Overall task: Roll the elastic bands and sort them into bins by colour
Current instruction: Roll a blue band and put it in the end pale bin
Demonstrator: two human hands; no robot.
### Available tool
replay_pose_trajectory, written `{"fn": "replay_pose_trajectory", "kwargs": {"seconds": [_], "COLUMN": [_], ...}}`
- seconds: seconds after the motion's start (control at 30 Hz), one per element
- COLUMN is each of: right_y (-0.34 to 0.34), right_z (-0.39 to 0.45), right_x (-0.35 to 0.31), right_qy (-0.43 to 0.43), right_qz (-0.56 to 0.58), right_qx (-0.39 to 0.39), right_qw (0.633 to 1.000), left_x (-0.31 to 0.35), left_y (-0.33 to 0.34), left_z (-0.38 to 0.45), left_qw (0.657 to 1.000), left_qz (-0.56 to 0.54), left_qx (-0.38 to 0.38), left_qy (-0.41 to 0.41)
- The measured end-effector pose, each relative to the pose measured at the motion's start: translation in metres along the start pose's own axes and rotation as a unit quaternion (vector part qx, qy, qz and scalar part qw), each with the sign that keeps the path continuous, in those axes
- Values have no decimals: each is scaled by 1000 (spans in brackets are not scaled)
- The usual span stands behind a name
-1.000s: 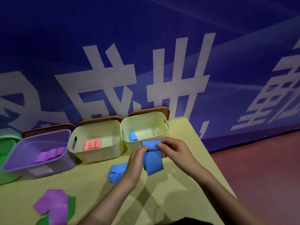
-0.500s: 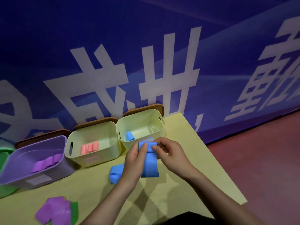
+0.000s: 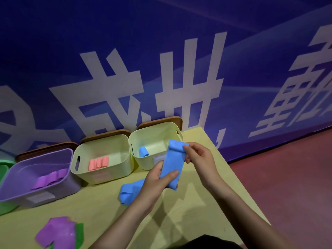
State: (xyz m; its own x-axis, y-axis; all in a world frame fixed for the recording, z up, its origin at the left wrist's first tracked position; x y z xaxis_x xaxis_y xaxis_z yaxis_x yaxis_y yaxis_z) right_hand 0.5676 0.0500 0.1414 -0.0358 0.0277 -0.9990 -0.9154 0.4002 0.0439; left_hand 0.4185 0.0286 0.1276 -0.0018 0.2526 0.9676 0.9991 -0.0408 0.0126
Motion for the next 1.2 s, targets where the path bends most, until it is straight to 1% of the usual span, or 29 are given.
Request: {"fn": "replay_pose_trajectory", "kwargs": {"seconds": [0.13,0.23,0.3,0.37,0.43,0.6,0.73,0.8,0.83,0.93,1.03,1.1,1.2], "right_y": [-3,-1,-1,-3,-4,-3,2,4,4,1,-4,-8,-12], "right_z": [1,-2,-4,-6,-7,-10,-20,-23,-24,-26,-26,-27,-28], "right_x": [8,15,20,21,21,20,17,16,16,14,9,7,8], "right_qy": [-14,-77,-125,-160,-175,-130,-150,-160,-163,-175,-177,-179,-183], "right_qz": [-37,-102,-136,-149,-157,-128,-122,-123,-122,-121,-110,-109,-110], "right_qx": [3,3,13,24,23,6,7,8,7,1,4,6,15], "right_qw": [999,992,983,975,972,983,981,979,979,977,978,978,977], "left_x": [0,-1,-2,-1,-2,-8,0,7,10,15,13,9,10], "left_y": [3,3,3,3,2,-7,-8,-6,-5,-2,-1,0,5], "left_z": [-1,-2,-5,-10,-16,-21,-22,-20,-20,-15,-10,-7,-8], "left_qw": [996,993,993,995,997,996,996,995,995,999,996,996,997], "left_qz": [50,41,25,19,14,24,-9,-46,-47,1,44,40,27], "left_qx": [58,104,117,96,72,81,86,78,68,45,72,83,72], "left_qy": [36,29,13,6,6,-15,-33,-46,-48,-26,4,13,2]}}
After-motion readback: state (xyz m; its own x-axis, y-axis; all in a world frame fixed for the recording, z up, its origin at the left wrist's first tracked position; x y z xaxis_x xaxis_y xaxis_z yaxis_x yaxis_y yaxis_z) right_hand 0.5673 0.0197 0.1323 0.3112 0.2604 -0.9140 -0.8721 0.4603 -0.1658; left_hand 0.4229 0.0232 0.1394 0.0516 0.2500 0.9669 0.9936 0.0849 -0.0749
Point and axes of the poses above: each hand's wrist, its own z-axis towards the middle knuckle, its own y-axis out of the palm, x = y × z, the point moved 1 cm from there along z, towards the middle knuckle, and after that the axes turned 12 degrees about x, right-handed, at the moved point
